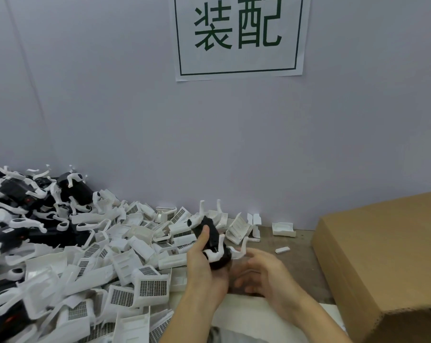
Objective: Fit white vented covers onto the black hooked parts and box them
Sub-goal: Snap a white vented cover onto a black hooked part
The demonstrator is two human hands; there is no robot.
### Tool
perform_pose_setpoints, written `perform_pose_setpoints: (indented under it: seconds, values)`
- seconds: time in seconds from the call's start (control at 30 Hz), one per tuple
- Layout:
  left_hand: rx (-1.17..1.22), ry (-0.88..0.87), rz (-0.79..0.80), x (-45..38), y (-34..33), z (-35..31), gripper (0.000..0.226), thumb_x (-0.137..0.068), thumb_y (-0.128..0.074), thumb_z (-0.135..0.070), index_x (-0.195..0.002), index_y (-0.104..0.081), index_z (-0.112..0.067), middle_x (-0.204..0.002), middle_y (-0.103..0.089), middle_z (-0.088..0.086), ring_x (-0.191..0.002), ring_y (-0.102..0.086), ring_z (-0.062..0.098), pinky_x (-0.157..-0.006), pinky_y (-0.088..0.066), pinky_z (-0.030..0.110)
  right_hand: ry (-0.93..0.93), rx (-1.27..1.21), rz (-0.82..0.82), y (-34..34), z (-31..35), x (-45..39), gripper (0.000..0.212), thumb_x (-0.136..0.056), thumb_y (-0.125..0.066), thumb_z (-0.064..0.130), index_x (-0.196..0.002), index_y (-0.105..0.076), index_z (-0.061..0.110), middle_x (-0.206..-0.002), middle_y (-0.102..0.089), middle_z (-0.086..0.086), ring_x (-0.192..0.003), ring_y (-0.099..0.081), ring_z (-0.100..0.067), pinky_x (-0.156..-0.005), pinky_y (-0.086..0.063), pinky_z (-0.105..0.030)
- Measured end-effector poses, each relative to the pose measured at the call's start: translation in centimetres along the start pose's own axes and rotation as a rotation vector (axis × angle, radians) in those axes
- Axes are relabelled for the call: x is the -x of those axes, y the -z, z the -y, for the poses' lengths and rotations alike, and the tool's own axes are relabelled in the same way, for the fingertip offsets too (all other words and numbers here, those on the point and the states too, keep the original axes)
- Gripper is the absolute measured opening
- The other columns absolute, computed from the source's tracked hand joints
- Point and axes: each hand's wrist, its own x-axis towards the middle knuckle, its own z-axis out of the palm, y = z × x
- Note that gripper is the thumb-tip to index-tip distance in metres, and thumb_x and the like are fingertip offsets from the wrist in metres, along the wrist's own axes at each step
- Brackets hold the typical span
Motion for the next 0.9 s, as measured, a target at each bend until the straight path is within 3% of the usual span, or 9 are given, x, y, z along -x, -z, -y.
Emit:
perform_pose_setpoints:
  seconds: [0.07, 0.13, 0.23, 0.33, 0.47, 0.63, 0.73, 0.8, 0.9]
  values:
    - [0.048, -0.014, -0.036, -0.4, 0.2, -0.2, 0.016, -0.090, -0.067, -0.020, -0.088, -0.069, -0.005, -0.071, -0.070, 0.008, -0.057, -0.067, 0.020, -0.062, -0.056, 0.031, 0.019, 0.214, -0.257, 0.4, 0.1, -0.6, 0.027, -0.096, -0.046, 0.011, -0.108, -0.070, 0.016, -0.087, -0.071, -0.004, -0.075, -0.064, -0.016, -0.064, -0.045, -0.024]
    - [-0.017, -0.002, -0.027, -0.7, 0.4, 0.0, 0.019, -0.092, -0.064, -0.020, -0.086, -0.071, -0.003, -0.080, -0.072, 0.012, -0.063, -0.070, 0.023, -0.063, -0.059, 0.030, 0.086, 0.420, -0.408, 1.1, 0.4, -1.7, 0.024, -0.097, -0.048, 0.013, -0.112, -0.067, 0.017, -0.094, -0.066, 0.006, -0.082, -0.059, -0.008, -0.066, -0.042, -0.021]
    - [-0.149, 0.013, -0.009, -0.9, 0.4, 0.4, 0.021, -0.090, -0.066, -0.022, -0.092, -0.076, -0.003, -0.087, -0.074, 0.015, -0.065, -0.071, 0.026, -0.065, -0.061, 0.037, 0.120, 0.718, -0.443, 2.4, 1.6, -4.4, 0.024, -0.095, -0.052, 0.016, -0.117, -0.062, 0.013, -0.105, -0.059, 0.005, -0.092, -0.053, -0.012, -0.071, -0.040, -0.022]
    - [-0.241, -0.041, -0.036, -1.2, 0.3, 0.8, 0.024, -0.091, -0.068, -0.018, -0.107, -0.069, 0.000, -0.084, -0.068, 0.014, -0.060, -0.064, 0.024, -0.077, -0.059, 0.045, 0.057, 1.090, -0.508, 4.0, 2.7, -7.1, 0.014, -0.091, -0.049, 0.017, -0.101, -0.057, 0.011, -0.113, -0.059, -0.007, -0.102, -0.053, -0.027, -0.082, -0.045, -0.033]
    - [-0.362, -0.091, -0.054, -1.5, 0.5, 1.4, 0.022, -0.090, -0.071, -0.018, -0.103, -0.066, 0.000, -0.069, -0.065, 0.008, -0.055, -0.058, 0.021, -0.058, -0.051, 0.031, -0.147, 1.493, -0.410, 7.0, 2.6, -8.8, 0.018, -0.092, -0.050, 0.019, -0.110, -0.050, 0.020, -0.130, -0.053, -0.003, -0.124, -0.048, -0.026, -0.102, -0.035, -0.046]
    - [-0.510, -0.081, -0.020, -1.6, 0.5, 1.9, 0.024, -0.088, -0.074, -0.022, -0.094, -0.067, 0.001, -0.072, -0.067, 0.005, -0.062, -0.056, 0.020, -0.061, -0.046, 0.032, -0.088, 1.782, -0.451, 8.1, 1.7, -9.4, 0.016, -0.093, -0.057, 0.016, -0.108, -0.059, 0.020, -0.120, -0.061, -0.004, -0.111, -0.057, -0.024, -0.089, -0.048, -0.034]
    - [-0.547, -0.073, -0.026, -1.6, 0.6, 2.1, 0.022, -0.087, -0.074, -0.024, -0.092, -0.068, -0.004, -0.069, -0.065, 0.003, -0.058, -0.055, 0.016, -0.061, -0.045, 0.030, 0.111, 1.626, -0.578, 7.6, 1.2, -9.5, 0.015, -0.092, -0.056, 0.019, -0.104, -0.064, 0.016, -0.117, -0.051, -0.004, -0.115, -0.049, -0.025, -0.088, -0.042, -0.033]
    - [-0.525, -0.036, -0.026, -1.3, 0.5, 2.1, 0.023, -0.090, -0.070, -0.031, -0.091, -0.070, -0.008, -0.067, -0.065, 0.002, -0.056, -0.058, 0.015, -0.062, -0.046, 0.028, 0.229, 1.315, -0.640, 6.5, 1.8, -9.4, 0.010, -0.092, -0.054, 0.019, -0.092, -0.064, 0.015, -0.116, -0.046, -0.004, -0.114, -0.045, -0.024, -0.091, -0.042, -0.034]
    - [-0.465, 0.058, -0.009, -0.9, 0.4, 2.0, 0.028, -0.097, -0.057, -0.030, -0.090, -0.069, -0.006, -0.067, -0.067, 0.006, -0.063, -0.065, 0.020, -0.070, -0.052, 0.034, 0.246, 0.738, -0.613, 4.8, 3.2, -8.6, 0.014, -0.092, -0.060, 0.021, -0.081, -0.061, 0.013, -0.096, -0.061, -0.002, -0.093, -0.057, -0.024, -0.078, -0.044, -0.032]
